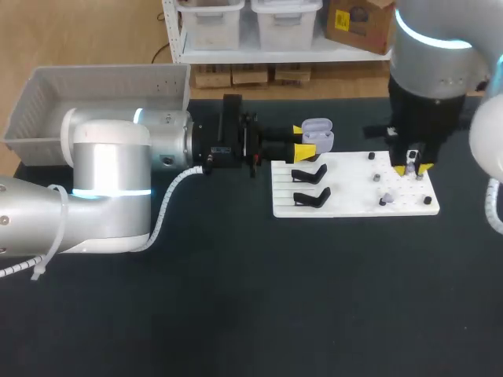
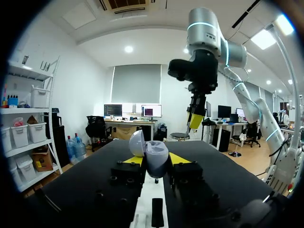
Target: Pick up each earbud case from the left stands, insert the matching earbuds, close the lid, and place the case in the box.
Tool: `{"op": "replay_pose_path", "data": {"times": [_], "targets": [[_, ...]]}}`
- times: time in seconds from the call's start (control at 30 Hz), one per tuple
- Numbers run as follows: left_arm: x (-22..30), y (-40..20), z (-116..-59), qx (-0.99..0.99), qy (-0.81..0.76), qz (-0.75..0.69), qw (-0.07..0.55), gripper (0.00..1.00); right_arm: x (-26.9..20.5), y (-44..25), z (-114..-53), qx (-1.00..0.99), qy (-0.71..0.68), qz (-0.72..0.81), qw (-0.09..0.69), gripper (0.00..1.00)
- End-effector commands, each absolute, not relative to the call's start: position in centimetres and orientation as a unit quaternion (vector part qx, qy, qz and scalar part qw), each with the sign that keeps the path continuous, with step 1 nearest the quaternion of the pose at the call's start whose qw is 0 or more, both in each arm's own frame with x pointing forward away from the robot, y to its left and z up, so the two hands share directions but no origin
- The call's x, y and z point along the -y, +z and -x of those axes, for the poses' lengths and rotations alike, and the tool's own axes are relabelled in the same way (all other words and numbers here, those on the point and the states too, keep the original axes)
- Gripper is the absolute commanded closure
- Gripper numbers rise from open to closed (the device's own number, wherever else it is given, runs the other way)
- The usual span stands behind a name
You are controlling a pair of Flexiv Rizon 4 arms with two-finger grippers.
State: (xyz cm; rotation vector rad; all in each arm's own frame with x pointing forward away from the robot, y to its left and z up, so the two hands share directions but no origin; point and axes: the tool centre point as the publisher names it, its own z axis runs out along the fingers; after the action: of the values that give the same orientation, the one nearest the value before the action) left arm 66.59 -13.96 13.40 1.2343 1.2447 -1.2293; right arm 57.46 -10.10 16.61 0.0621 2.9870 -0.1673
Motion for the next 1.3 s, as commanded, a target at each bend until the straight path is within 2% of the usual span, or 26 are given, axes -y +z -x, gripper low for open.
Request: {"op": "replay_pose_path", "data": {"times": [0.03,0.2,0.73,1.03,1.3], "targets": [[14.0,13.4,-66.6,-0.511,-0.503,-0.506,0.479,1.0,8.4,17.8,-58.3,-0.994,-0.078,-0.034,0.063,1.0],[14.0,13.4,-66.6,-0.511,-0.503,-0.506,0.479,1.0,7.7,17.6,-59.0,-0.995,-0.066,-0.067,0.04,1.0],[14.0,13.4,-66.6,-0.511,-0.503,-0.506,0.479,1.0,7.7,17.6,-59.0,-0.995,-0.066,-0.067,0.04,1.0],[15.5,13.2,-65.5,-0.483,-0.493,-0.523,0.501,1.0,6.1,19.3,-58.7,-0.987,-0.044,-0.14,0.071,1.0],[16.3,12.8,-64.6,-0.484,-0.491,-0.52,0.504,1.0,4.5,20.1,-59.4,-0.977,-0.034,-0.201,0.064,1.0]]}}
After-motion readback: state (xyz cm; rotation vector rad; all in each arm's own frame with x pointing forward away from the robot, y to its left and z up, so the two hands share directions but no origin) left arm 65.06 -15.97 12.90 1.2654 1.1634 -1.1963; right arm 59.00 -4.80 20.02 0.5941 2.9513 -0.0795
